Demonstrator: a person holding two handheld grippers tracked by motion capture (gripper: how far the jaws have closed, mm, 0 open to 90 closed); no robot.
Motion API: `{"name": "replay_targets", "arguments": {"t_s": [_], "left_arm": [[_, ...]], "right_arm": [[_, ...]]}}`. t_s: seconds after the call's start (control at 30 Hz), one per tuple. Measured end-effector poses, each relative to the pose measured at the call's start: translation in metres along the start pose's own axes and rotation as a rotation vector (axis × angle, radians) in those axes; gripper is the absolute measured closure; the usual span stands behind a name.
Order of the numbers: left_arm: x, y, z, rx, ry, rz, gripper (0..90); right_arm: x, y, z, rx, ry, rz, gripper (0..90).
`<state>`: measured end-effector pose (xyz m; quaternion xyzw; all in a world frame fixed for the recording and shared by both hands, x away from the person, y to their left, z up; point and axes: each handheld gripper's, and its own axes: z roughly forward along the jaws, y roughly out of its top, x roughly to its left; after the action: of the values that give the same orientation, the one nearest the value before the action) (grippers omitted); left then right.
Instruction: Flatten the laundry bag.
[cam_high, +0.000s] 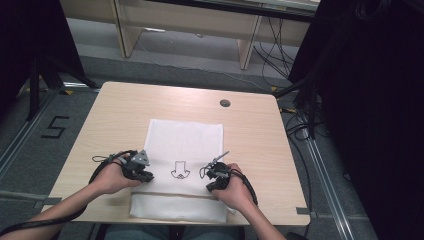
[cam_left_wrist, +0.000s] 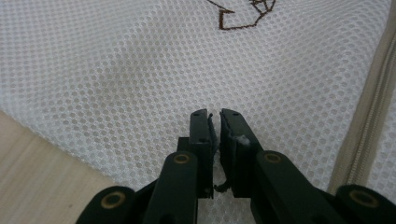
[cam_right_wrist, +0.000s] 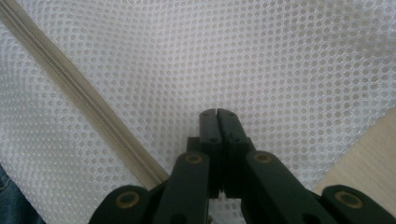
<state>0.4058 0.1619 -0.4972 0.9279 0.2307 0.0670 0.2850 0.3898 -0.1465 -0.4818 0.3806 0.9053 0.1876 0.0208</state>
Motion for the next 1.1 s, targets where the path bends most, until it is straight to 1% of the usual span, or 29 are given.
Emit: {"name": "replay_targets", "arguments": {"t_s": [0.03, 0.07, 0.1, 0.13, 0.17, 0.2, 0.27, 0.3, 0.37, 0.4, 0.43, 0.47, 0.5, 0.53, 0.57, 0.6, 0.63, 0.67, 0.7, 0.73, 0.77, 0.8, 0.83, 0.87, 0.9, 0.97, 1.0, 1.07, 1.1], "left_arm": [[0.002, 0.000, 0.000, -0.001, 0.005, -0.007, 82.5], [0.003, 0.001, 0.001, -0.004, 0.012, -0.012, 82.4], [0.005, 0.002, 0.001, -0.004, 0.017, 0.001, 82.4], [0.004, 0.001, 0.003, -0.022, 0.022, -0.035, 82.4], [0.006, 0.002, 0.002, -0.013, 0.025, -0.015, 82.3], [0.006, 0.002, 0.003, -0.026, 0.032, -0.035, 82.2], [0.006, 0.002, 0.004, -0.038, 0.038, -0.038, 82.1], [0.008, 0.001, 0.003, -0.018, 0.033, -0.027, 81.9], [0.009, 0.001, 0.002, -0.023, 0.047, -0.032, 81.8], [0.010, 0.001, 0.002, -0.015, 0.050, -0.017, 81.1], [0.010, 0.001, 0.002, -0.019, 0.048, -0.034, 80.8], [0.008, 0.000, 0.004, -0.052, 0.060, -0.060, 80.3], [0.010, 0.000, 0.002, -0.027, 0.057, -0.035, 79.1], [0.011, 0.000, 0.002, -0.031, 0.056, -0.028, 78.8], [0.011, 0.000, 0.002, -0.031, 0.056, -0.028, 78.3], [0.011, -0.001, 0.002, -0.033, 0.057, -0.042, 78.3], [0.010, -0.002, 0.004, -0.063, 0.067, -0.064, 73.2], [0.010, -0.002, 0.004, -0.067, 0.073, -0.079, 73.2], [0.013, -0.003, 0.003, -0.068, 0.087, -0.083, 69.0], [0.014, -0.004, 0.003, -0.094, 0.095, -0.095, 63.9], [0.014, -0.005, 0.002, -0.113, 0.094, -0.107, 61.1], [0.015, -0.005, 0.001, -0.135, 0.095, -0.126, 58.6], [0.016, -0.005, 0.000, -0.155, 0.098, -0.142, 52.7], [0.016, -0.004, -0.002, -0.180, 0.093, -0.158, 52.7], [0.017, -0.003, -0.004, -0.203, 0.102, -0.152, 49.9], [0.015, -0.001, -0.005, -0.238, 0.091, -0.170, 43.8], [0.014, 0.001, -0.007, -0.261, 0.095, -0.171, 40.7], [0.014, 0.002, -0.007, -0.277, 0.098, -0.166, 39.8], [0.013, 0.003, -0.008, -0.283, 0.103, -0.174, 39.0]], "right_arm": [[-0.002, 0.001, 0.001, -0.004, 0.004, -0.007, 90.0], [-0.003, 0.003, 0.001, -0.004, 0.002, 0.011, 90.0], [-0.008, 0.005, 0.002, -0.016, 0.005, 0.018, 90.0], [-0.008, 0.005, 0.002, -0.016, 0.005, 0.018, 90.0], [-0.010, 0.006, 0.003, -0.024, 0.008, 0.012, 89.9], [-0.011, 0.007, 0.003, -0.020, 0.007, 0.036, 89.9], [-0.012, 0.007, 0.003, -0.032, 0.011, 0.022, 89.8], [-0.014, 0.009, 0.004, -0.035, 0.013, 0.028, 89.5], [-0.015, 0.010, 0.004, -0.039, 0.011, 0.026, 89.4], [-0.014, 0.011, 0.005, -0.038, 0.008, 0.037, 89.3], [-0.014, 0.011, 0.005, -0.039, 0.007, 0.037, 89.0], [-0.015, 0.012, 0.005, -0.043, 0.007, 0.024, 88.2], [-0.013, 0.011, 0.006, -0.050, 0.005, 0.019, 87.8], [-0.012, 0.011, 0.005, -0.044, 0.002, 0.035, 87.6], [-0.012, 0.011, 0.005, -0.044, 0.002, 0.035, 87.6], [-0.012, 0.011, 0.005, -0.052, 0.000, 0.021, 87.0], [-0.012, 0.010, 0.004, -0.059, -0.003, 0.029, 81.9], [-0.012, 0.010, 0.004, -0.059, -0.003, 0.029, 81.9], [-0.013, 0.010, 0.001, -0.082, -0.011, 0.042, 80.8], [-0.011, 0.009, -0.006, -0.100, -0.009, 0.091, 79.7], [-0.015, 0.009, -0.012, -0.130, -0.021, 0.083, 78.1], [-0.017, 0.008, -0.016, -0.145, -0.022, 0.089, 75.9], [-0.021, 0.004, -0.022, -0.168, -0.030, 0.106, 73.6], [-0.023, 0.001, -0.025, -0.181, -0.028, 0.116, 72.2], [-0.029, -0.003, -0.028, -0.213, -0.024, 0.084, 70.8], [-0.035, -0.014, -0.032, -0.241, -0.012, 0.135, 66.1], [-0.044, -0.024, -0.038, -0.226, -0.022, 0.164, 62.9], [-0.046, -0.026, -0.038, -0.241, -0.028, 0.165, 62.5], [-0.050, -0.029, -0.041, -0.246, -0.034, 0.188, 61.3]]}}
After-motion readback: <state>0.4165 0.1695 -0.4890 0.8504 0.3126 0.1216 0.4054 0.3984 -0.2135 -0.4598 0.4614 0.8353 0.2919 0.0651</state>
